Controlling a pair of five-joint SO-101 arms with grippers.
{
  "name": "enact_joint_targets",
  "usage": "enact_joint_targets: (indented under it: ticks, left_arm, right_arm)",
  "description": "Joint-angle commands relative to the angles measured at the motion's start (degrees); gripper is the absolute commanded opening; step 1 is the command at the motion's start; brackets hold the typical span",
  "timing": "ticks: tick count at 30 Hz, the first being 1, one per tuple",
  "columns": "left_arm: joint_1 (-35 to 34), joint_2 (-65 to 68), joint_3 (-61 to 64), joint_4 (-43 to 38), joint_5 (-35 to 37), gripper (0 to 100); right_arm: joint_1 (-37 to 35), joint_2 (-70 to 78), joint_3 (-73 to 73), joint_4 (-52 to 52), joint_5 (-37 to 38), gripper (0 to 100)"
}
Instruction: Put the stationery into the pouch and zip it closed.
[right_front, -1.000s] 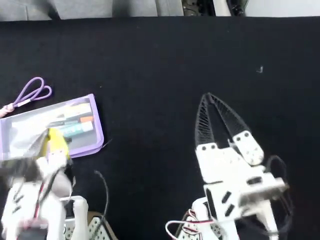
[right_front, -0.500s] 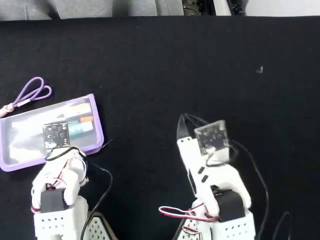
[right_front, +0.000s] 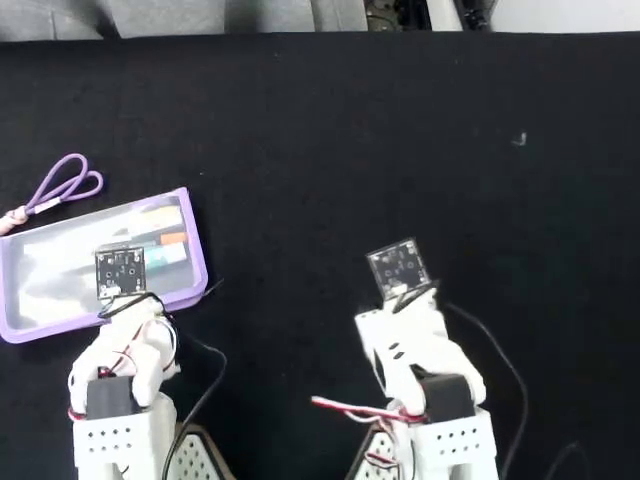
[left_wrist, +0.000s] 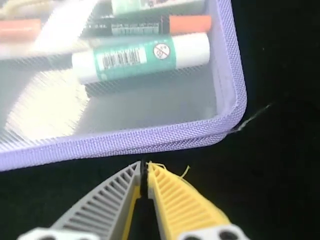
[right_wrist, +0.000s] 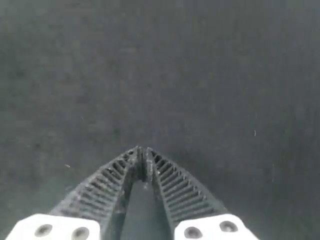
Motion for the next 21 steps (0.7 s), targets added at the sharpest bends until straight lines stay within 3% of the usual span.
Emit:
enact_joint_targets:
  ticks: [1,8,21]
  left_arm:
    - [-0.13,-0.18,1.27,3.25,-0.53,3]
    - [-0.13,0.0,1.27,3.08,-0.26,3]
    - [-0.13,0.0,1.27,3.08,-0.18,3]
  right_arm:
    - [6.59,-4.88,0.22,1.05,0.53,1.1]
    - [15.12,-4.88,0.31,9.85,0.53,1.1]
    - [15.38,-4.88,0.31,10.64,0.18,1.1]
